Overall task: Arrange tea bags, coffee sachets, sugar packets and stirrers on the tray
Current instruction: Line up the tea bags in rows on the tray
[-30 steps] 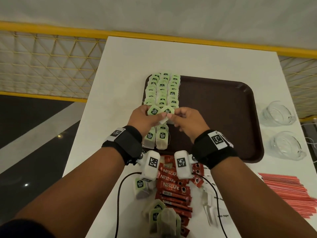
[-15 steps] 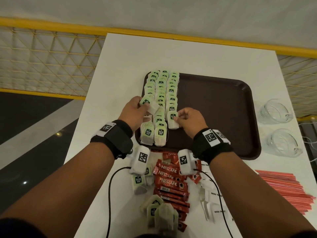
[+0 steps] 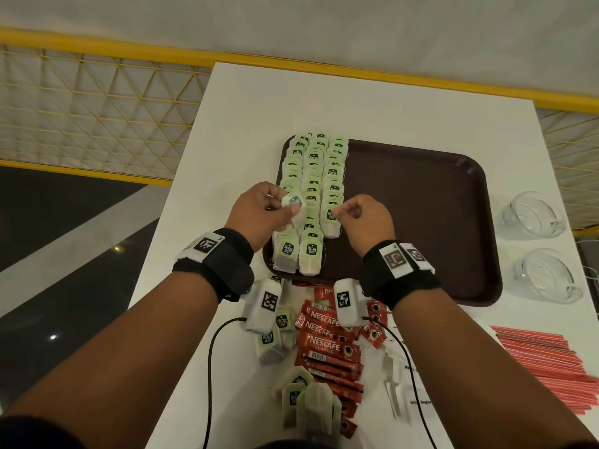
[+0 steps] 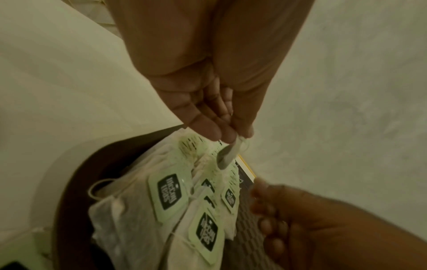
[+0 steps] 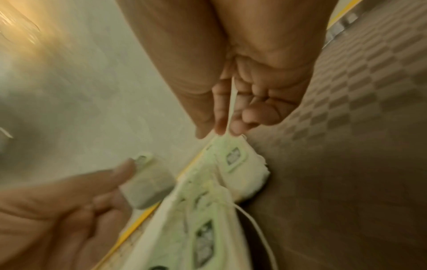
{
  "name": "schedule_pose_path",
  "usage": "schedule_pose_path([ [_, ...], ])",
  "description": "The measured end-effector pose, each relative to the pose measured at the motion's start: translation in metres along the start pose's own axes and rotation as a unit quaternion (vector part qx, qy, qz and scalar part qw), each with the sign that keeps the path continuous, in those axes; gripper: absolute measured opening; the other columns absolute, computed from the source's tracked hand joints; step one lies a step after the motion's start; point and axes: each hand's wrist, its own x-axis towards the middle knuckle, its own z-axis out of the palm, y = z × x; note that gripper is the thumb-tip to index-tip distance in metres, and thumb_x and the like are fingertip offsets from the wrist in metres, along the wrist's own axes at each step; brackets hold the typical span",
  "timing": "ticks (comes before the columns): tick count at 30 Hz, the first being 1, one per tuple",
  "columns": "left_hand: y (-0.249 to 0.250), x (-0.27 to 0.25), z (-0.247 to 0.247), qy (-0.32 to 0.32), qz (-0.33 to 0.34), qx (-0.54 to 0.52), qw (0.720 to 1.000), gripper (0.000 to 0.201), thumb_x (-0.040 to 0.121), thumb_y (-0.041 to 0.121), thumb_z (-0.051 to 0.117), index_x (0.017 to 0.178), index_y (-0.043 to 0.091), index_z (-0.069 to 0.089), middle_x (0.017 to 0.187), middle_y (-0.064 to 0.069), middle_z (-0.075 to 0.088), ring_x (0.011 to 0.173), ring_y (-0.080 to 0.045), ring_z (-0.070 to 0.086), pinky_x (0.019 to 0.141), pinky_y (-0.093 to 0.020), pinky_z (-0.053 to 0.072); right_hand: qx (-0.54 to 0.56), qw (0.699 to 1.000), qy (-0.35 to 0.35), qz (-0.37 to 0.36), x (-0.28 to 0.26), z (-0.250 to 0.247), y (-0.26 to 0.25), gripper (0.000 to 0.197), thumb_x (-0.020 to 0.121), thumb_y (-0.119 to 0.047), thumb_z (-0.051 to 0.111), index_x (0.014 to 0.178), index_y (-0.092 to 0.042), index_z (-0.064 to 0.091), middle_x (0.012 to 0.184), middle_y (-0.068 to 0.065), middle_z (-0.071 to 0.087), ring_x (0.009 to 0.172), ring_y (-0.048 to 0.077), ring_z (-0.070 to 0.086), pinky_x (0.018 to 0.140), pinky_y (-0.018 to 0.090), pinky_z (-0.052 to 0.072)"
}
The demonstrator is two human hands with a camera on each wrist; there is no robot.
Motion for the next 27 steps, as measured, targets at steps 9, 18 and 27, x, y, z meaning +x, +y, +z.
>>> schedule_pose_path([
  [9, 0.006, -0.013, 0.016, -0.099, 0.009, 0.033, 0.994, 0.02, 0.081, 0.018, 0.079, 0.092, 0.024, 0.063, 0.083, 0.004, 0.069, 0.076, -0.014, 0.066, 0.078, -0.038, 0.059, 0.156, 0.981, -0.112, -0.015, -0.022, -0.005, -0.004, 0.01, 0.089, -0.013, 0.069, 0.094, -0.005, 0.067, 0.081, 0.005, 0.067, 0.062, 0.001, 0.057, 0.055, 0.011, 0.045],
  [18, -0.015, -0.023, -0.012, -0.047, -0.002, 0.091, 0.995, 0.019, 0.089, 0.028, 0.07, 0.101, 0.015, 0.065, 0.097, -0.009, 0.069, 0.073, -0.012, 0.064, 0.063, -0.024, 0.051, 0.054, 0.995, -0.039, 0.081, -0.005, 0.003, 0.023, 0.019, 0.084, -0.032, 0.075, 0.077, -0.018, 0.063, 0.077, 0.006, 0.071, 0.06, 0.014, 0.063, 0.066, 0.034, 0.055],
  [27, -0.031, -0.045, -0.041, -0.066, -0.021, 0.226, 0.972, 0.014, 0.095, 0.029, 0.06, 0.097, 0.015, 0.064, 0.088, 0.0, 0.068, 0.074, -0.014, 0.065, 0.063, -0.023, 0.045, -0.088, 0.993, -0.045, 0.069, -0.003, 0.003, 0.014, 0.035, 0.085, -0.046, 0.068, 0.075, -0.015, 0.054, 0.075, 0.004, 0.06, 0.07, 0.019, 0.055, 0.059, 0.03, 0.042],
])
